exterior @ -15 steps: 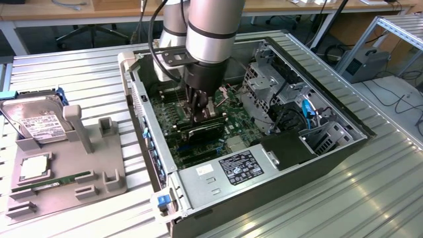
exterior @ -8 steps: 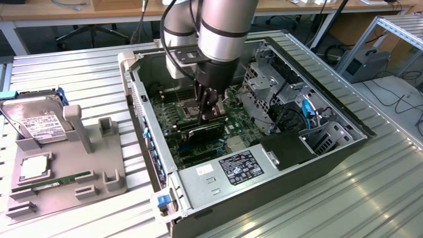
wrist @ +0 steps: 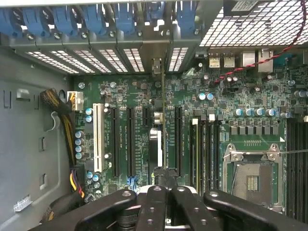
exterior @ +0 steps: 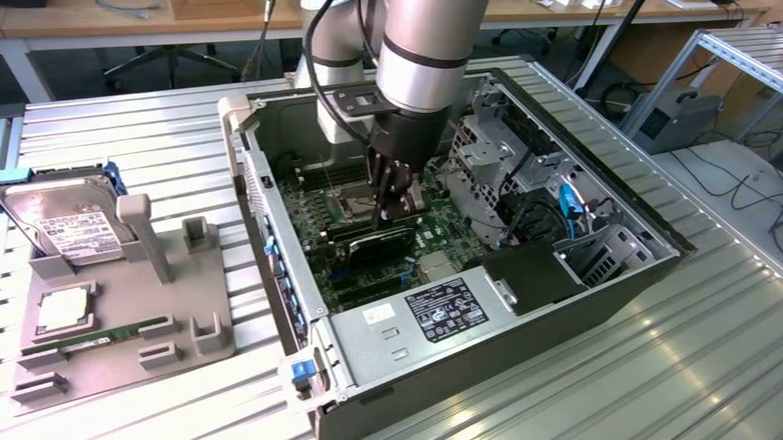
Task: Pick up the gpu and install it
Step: 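Press down on the gpu until it lock into place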
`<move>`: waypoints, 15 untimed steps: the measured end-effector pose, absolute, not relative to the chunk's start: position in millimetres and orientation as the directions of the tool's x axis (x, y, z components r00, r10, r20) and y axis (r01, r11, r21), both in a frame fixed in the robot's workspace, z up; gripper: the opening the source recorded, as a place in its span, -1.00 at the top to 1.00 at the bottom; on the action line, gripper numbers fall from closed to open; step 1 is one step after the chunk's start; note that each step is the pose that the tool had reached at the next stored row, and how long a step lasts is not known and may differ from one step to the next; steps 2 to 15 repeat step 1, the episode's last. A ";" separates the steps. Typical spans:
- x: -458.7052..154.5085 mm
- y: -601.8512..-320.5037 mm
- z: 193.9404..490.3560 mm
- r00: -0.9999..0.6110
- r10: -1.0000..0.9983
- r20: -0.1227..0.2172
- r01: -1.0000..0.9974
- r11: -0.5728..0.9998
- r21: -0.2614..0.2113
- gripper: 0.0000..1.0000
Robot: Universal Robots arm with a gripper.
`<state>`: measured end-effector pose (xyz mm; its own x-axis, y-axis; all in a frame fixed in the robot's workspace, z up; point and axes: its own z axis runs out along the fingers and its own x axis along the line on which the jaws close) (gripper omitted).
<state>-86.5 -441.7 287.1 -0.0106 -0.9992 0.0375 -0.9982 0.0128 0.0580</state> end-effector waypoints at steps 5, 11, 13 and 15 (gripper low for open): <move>-86.5 -441.7 287.1 -0.011 -0.999 0.038 -0.998 0.013 0.058 0.79; -86.5 -441.7 287.1 -0.011 -0.999 0.038 -0.998 0.013 0.058 0.79; -86.5 -441.7 287.1 -0.011 -0.999 0.038 -0.998 0.013 0.058 0.79; -86.5 -441.7 287.1 -0.011 -0.999 0.038 -0.998 0.013 0.058 0.79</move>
